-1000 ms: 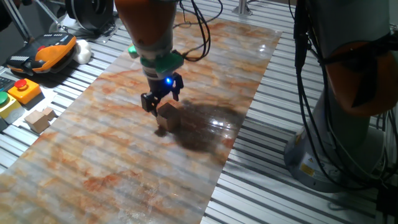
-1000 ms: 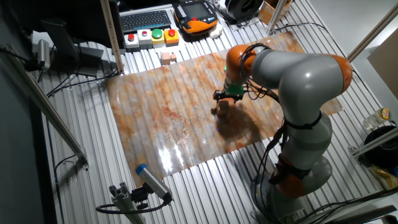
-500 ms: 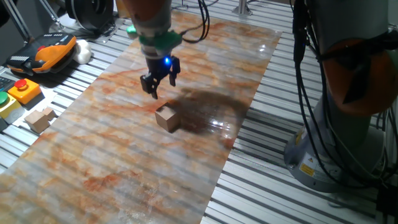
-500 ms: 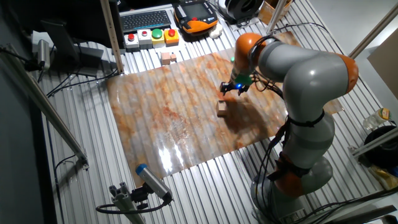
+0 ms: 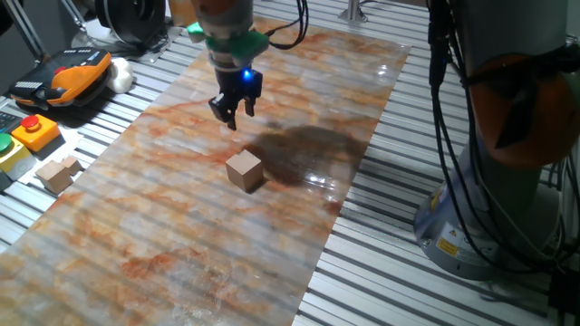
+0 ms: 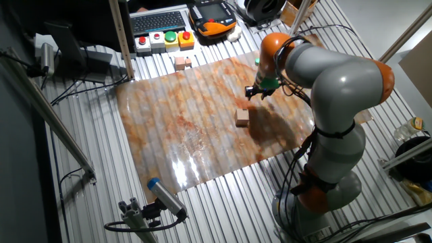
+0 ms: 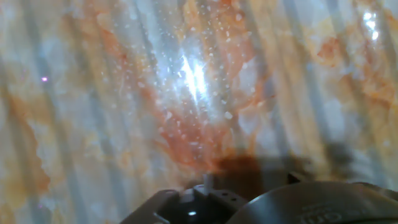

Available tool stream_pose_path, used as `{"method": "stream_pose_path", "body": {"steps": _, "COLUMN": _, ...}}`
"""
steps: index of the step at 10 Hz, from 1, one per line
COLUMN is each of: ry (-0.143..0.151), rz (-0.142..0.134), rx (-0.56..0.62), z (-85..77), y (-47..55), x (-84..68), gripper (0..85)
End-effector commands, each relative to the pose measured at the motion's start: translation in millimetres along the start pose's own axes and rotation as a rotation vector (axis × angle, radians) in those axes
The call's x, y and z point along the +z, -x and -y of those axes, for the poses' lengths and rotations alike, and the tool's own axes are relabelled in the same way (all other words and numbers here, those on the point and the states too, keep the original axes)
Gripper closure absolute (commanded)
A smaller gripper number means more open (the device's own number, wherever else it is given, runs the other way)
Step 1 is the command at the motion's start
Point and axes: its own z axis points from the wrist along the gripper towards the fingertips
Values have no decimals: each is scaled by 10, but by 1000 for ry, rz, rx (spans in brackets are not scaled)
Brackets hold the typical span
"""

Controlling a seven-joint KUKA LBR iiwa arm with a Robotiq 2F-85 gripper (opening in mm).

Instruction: Hold a small block with the gripper and sweep it from left to right on the table

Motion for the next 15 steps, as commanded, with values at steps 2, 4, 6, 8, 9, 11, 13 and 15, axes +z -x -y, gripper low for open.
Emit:
{"method": "stream_pose_path", "body": {"steps": 2, "ry": 19, "rz": -12, "rx": -37, "z": 55, "y": 30, "x": -22, "gripper": 850}}
{"method": "stream_pose_path", "body": {"steps": 4, "ry": 17, "rz": -31, "rx": -54, "z": 59, "y": 29, "x": -21, "gripper": 850}}
{"method": "stream_pose_path", "body": {"steps": 6, "ry": 11, "rz": -30, "rx": -51, "z": 43, "y": 60, "x": 1, "gripper": 850}}
{"method": "stream_pose_path", "body": {"steps": 8, "ry": 11, "rz": -51, "rx": -71, "z": 19, "y": 64, "x": 14, "gripper": 850}}
{"method": "stream_pose_path", "body": {"steps": 9, "ry": -4, "rz": -47, "rx": -83, "z": 6, "y": 55, "x": 20, "gripper": 850}}
{"method": "stream_pose_path", "body": {"steps": 11, "ry": -25, "rz": -52, "rx": -116, "z": 14, "y": 70, "x": 29, "gripper": 850}}
{"method": "stream_pose_path", "body": {"steps": 13, "ry": -50, "rz": -55, "rx": -143, "z": 14, "y": 70, "x": 29, "gripper": 850}}
{"method": "stream_pose_path", "body": {"steps": 15, "ry": -61, "rz": -74, "rx": -158, "z": 14, "y": 70, "x": 29, "gripper": 850}}
